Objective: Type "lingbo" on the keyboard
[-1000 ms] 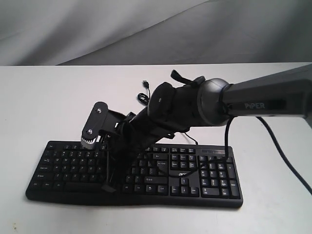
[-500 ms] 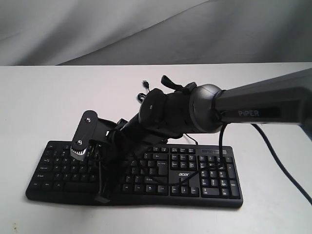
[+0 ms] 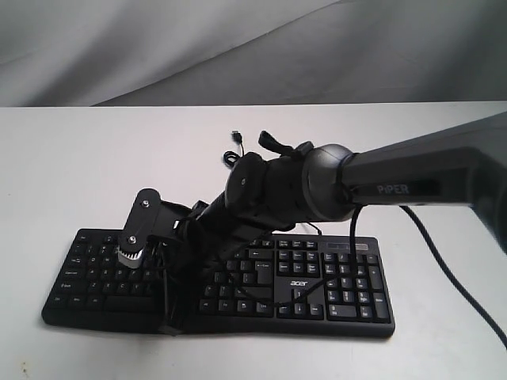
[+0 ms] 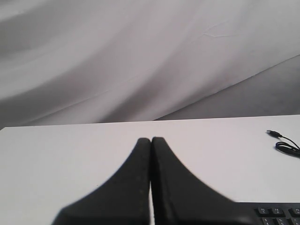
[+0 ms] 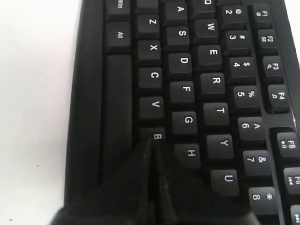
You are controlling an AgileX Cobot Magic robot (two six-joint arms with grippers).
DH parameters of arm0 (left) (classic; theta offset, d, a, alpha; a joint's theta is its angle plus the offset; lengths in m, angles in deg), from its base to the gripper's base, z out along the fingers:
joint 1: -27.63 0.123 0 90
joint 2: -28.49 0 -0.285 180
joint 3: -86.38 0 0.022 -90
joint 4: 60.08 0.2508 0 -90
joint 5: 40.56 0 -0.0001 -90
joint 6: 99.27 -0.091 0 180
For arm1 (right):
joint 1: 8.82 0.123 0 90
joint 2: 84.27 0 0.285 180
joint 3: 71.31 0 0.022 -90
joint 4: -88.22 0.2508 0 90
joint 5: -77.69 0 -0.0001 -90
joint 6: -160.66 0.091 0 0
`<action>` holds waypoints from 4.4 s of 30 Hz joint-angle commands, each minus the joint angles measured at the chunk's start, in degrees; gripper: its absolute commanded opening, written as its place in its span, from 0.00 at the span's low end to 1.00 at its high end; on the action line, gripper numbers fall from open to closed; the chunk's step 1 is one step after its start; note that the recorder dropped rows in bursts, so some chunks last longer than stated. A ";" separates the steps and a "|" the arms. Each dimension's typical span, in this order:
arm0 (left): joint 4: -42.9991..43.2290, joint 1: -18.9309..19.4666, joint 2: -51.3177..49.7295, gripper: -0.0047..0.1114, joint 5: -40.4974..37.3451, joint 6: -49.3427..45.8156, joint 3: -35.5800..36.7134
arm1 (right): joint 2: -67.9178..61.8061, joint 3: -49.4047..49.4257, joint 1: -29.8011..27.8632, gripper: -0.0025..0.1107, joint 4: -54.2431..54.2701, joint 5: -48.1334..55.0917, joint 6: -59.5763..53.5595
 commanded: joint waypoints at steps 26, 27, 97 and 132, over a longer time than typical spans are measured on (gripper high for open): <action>0.01 -0.38 0.28 0.04 0.50 0.12 0.28 | -3.77 -6.91 0.11 0.02 -0.20 0.98 0.33; 0.01 -0.38 0.28 0.04 0.50 0.12 0.28 | -3.72 -6.91 0.11 0.02 -0.20 0.73 0.23; 0.01 -0.38 0.28 0.04 0.50 0.12 0.28 | -2.63 -5.92 0.22 0.02 -0.57 5.21 0.77; 0.01 -0.38 0.28 0.04 0.50 0.12 0.28 | 4.01 -1.17 -5.53 0.02 -6.39 3.67 5.59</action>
